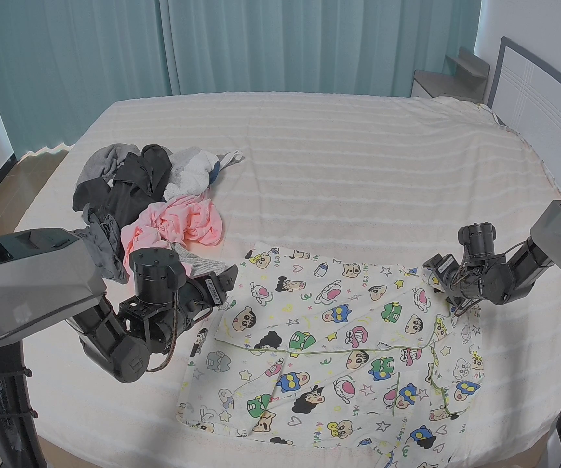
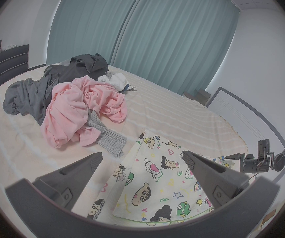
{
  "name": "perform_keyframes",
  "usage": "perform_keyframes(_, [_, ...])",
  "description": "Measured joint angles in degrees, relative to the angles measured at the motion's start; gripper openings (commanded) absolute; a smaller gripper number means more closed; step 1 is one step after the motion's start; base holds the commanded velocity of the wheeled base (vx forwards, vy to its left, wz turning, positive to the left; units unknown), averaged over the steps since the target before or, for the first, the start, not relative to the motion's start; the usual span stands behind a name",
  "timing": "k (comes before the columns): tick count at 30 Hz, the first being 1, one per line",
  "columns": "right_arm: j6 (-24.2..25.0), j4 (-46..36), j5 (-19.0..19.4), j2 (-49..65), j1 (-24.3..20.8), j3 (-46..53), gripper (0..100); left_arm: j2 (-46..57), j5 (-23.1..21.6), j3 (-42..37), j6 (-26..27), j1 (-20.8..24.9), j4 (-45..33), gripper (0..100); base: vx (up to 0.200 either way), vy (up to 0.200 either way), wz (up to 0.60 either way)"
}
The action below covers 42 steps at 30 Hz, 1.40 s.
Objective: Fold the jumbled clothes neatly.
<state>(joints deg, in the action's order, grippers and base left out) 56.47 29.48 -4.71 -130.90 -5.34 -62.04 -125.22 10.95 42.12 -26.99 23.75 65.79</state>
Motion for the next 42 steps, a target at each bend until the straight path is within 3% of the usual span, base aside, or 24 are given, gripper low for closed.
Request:
perform_keyframes(14, [2.6, -1.5, -0.2, -4.1, 0.3, -11.7, 100, -0.2, 0.1, -0.8, 0.0, -0.3, 1.6, 100, 0.0, 0.0, 0.0])
perform_keyframes(22, [2.0, -2.2, -0.3, -7.8, 0.5, -28.4, 100, -0.1, 0.4, -1.3, 0.1, -1.0, 2.9, 100, 0.0, 0.0, 0.0])
perform_keyframes(26, [-1.3, 2.1, -0.2, -8.9, 0.2, -37.4, 100, 0.1, 1.3, -1.7, 0.2, -1.3, 3.6, 100, 0.0, 0.0, 0.0])
perform_keyframes(31, [-9.0, 5.9, 0.1, -9.8, 0.0, -42.5, 100, 0.4, 2.0, -2.5, 0.3, -1.6, 5.4, 100, 0.0, 0.0, 0.0])
perform_keyframes(42, [-16.2, 6.9, 0.1, -11.9, 0.1, -34.9, 100, 0.6, 2.3, -3.4, 0.6, -1.8, 6.3, 100, 0.0, 0.0, 0.0])
